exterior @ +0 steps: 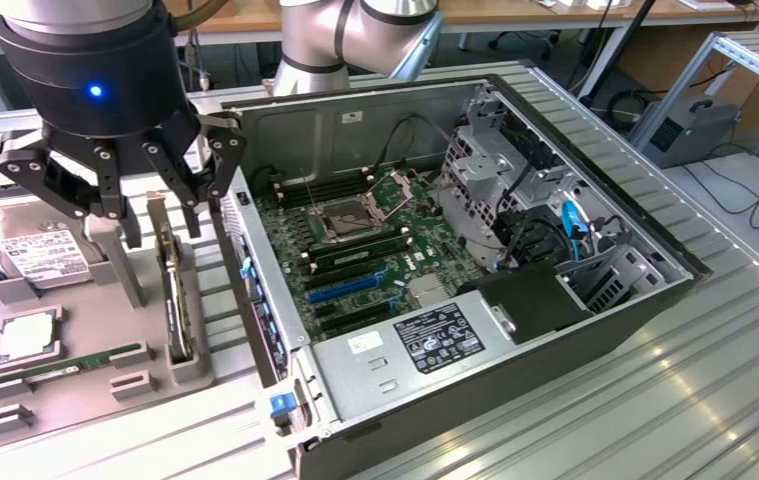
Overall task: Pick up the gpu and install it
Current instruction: 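Pick up the gpu and move the gpu toward the slot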
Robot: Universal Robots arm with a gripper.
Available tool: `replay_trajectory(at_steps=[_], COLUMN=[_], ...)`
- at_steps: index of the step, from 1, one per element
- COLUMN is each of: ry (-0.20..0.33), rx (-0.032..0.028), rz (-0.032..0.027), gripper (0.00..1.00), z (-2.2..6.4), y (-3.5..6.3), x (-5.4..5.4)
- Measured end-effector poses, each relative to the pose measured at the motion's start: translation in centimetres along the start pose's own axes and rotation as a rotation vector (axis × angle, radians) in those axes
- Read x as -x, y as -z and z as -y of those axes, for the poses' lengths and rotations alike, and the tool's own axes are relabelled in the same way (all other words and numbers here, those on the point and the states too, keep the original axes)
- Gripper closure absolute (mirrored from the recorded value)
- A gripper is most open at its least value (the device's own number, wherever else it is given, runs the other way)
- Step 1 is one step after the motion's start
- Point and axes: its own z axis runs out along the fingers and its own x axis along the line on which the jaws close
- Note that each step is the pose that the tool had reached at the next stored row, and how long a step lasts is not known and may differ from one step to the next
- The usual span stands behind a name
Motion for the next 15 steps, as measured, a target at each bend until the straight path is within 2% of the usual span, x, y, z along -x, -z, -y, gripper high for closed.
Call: replay_trajectory(at_steps=[15], ry=[0.000], rx=[-0.0001], rz=[-0.0001], gripper=[0.52], z=[-0.52], y=[-1.20], x=[-0.1])
